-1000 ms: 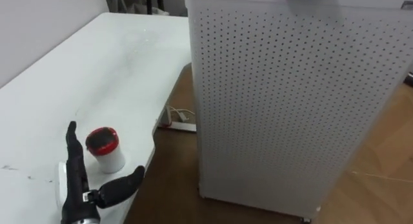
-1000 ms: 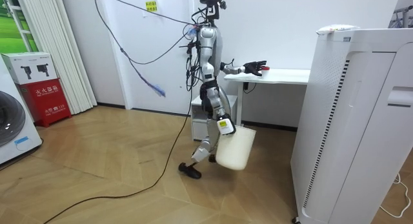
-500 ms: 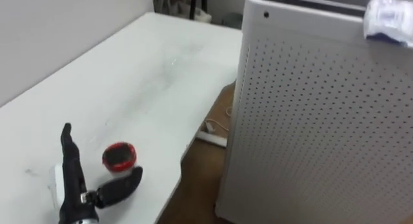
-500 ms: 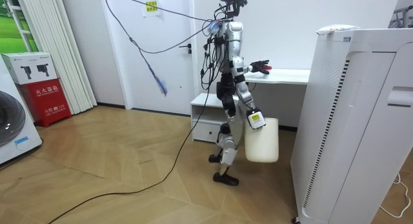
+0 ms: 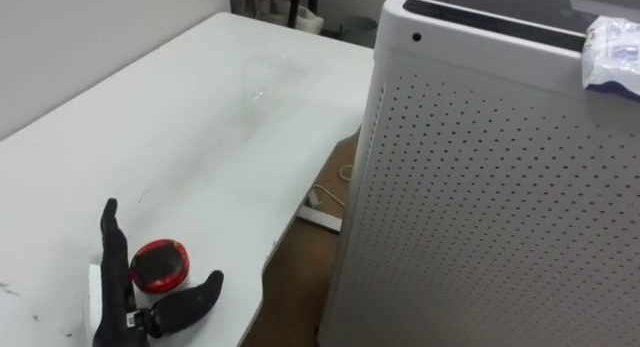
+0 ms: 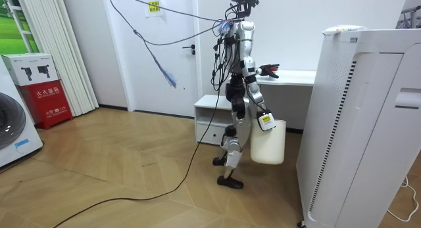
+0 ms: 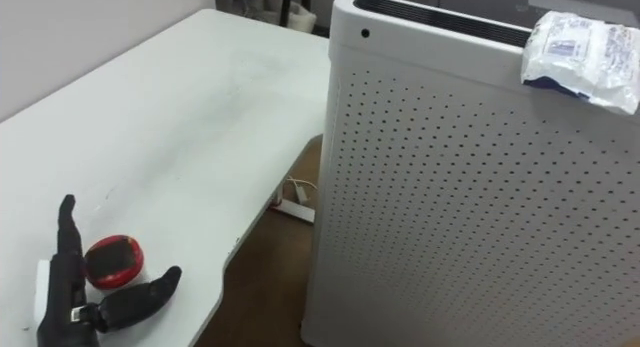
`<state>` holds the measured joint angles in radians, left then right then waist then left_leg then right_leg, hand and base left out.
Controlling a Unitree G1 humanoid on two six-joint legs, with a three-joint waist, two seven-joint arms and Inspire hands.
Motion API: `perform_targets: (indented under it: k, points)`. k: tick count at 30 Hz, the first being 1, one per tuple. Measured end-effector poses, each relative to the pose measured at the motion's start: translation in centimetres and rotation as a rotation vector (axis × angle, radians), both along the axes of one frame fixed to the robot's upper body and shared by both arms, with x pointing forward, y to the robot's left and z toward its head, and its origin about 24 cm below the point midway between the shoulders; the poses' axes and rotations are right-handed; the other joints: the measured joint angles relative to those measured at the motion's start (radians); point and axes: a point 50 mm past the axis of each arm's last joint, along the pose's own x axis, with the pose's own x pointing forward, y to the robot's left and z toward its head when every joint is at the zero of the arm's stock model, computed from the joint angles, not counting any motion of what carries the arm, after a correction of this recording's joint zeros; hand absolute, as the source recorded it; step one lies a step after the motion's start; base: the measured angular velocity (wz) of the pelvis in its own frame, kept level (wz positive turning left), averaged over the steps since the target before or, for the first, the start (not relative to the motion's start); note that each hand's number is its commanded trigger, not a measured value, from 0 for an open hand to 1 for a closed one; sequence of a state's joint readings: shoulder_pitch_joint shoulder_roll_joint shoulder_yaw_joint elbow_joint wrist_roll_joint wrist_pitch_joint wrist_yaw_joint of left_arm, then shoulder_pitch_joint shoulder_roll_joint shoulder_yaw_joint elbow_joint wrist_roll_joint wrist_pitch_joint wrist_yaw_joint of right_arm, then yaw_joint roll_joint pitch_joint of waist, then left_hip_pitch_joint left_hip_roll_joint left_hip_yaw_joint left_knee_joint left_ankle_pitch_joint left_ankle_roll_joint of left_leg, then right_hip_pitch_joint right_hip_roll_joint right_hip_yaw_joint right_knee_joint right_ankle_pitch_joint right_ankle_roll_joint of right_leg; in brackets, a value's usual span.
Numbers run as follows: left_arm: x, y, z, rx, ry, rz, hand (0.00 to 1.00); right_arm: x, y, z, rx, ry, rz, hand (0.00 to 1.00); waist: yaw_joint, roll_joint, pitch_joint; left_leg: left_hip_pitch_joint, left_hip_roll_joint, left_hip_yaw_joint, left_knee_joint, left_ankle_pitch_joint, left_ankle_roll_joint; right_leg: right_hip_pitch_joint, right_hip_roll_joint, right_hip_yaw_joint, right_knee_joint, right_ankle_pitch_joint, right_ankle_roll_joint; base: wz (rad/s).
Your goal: Pick garbage
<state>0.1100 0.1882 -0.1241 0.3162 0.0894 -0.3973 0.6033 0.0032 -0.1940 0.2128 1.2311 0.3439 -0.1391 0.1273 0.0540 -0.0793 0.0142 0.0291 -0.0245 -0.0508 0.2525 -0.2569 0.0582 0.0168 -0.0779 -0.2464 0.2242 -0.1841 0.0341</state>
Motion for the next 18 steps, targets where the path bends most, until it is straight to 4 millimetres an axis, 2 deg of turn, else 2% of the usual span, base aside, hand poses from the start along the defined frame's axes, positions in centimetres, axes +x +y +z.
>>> perform_targets:
  k: [1,5,9,15,18]
  points:
    - [0.0,0.0,0.0,0.000,0.000,-0.001,1.00,0.1,0.0,0.0,0.000,-0.002,0.002,1.00,0.001,0.000,-0.0002,0.000,0.000,0.010,0.000,0.000,0.000,0.001,0.000,0.002,-0.005,0.001,0.002,-0.03]
    - [0.0,-0.1,-0.1,-0.024,0.005,-0.002,1.00,0.3,0.2,0.1,0.004,-0.017,0.009,1.00,-0.003,0.000,-0.0003,0.001,0.001,0.017,0.000,0.000,0.000,0.001,0.000,0.006,-0.005,0.001,0.002,-0.01]
    - [-0.2,-0.3,-0.7,-0.089,0.031,0.006,1.00,0.4,0.2,0.1,0.002,-0.022,0.012,1.00,-0.003,0.000,-0.0003,0.009,0.002,0.021,-0.001,0.000,0.000,0.003,0.004,0.032,-0.005,0.002,0.003,-0.06]
    - [-0.4,1.1,-1.1,-0.120,0.048,0.054,1.00,0.1,0.2,0.1,-0.008,-0.014,0.007,1.00,-0.009,0.004,-0.0004,0.027,0.009,0.039,-0.009,0.000,0.000,0.015,0.012,0.053,-0.005,0.003,0.003,-0.06]
    - [-0.6,1.6,-1.5,-0.158,0.059,0.094,1.00,-0.1,0.1,0.0,-0.007,-0.010,0.003,1.00,-0.025,0.012,-0.0063,0.037,0.011,0.047,-0.022,0.000,0.000,0.018,0.012,0.054,-0.004,0.005,0.004,-0.03]
